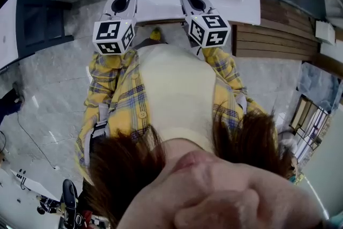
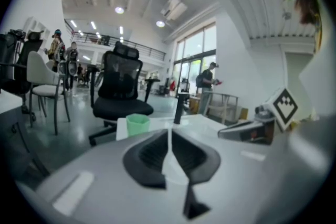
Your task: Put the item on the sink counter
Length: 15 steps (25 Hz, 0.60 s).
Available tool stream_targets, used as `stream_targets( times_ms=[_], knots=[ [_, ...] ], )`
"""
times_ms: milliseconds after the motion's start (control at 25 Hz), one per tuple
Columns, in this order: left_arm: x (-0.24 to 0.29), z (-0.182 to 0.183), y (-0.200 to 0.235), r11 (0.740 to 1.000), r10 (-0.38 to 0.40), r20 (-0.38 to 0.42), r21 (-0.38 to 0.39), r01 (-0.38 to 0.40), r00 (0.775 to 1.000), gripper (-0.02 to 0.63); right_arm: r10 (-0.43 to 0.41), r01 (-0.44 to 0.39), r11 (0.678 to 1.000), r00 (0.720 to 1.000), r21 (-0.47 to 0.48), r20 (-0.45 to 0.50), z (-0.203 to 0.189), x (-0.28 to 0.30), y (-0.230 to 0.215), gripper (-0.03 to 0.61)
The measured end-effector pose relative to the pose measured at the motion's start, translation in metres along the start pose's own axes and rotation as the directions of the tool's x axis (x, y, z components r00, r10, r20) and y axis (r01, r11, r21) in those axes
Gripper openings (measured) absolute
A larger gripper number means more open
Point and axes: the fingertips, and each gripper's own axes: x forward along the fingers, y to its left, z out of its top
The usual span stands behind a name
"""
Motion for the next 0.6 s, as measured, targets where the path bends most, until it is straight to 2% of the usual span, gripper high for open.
stream_targets(
  times_ms=[600],
  knots=[
    [0.0032,-0.0022,-0.0042,0.999,-0.044,-0.039,0.02,0.044,0.998,0.02,-0.016,0.016,1.0,1.0,-0.009,0.005,0.0034,0.0051,0.0035,0.012]
  ],
)
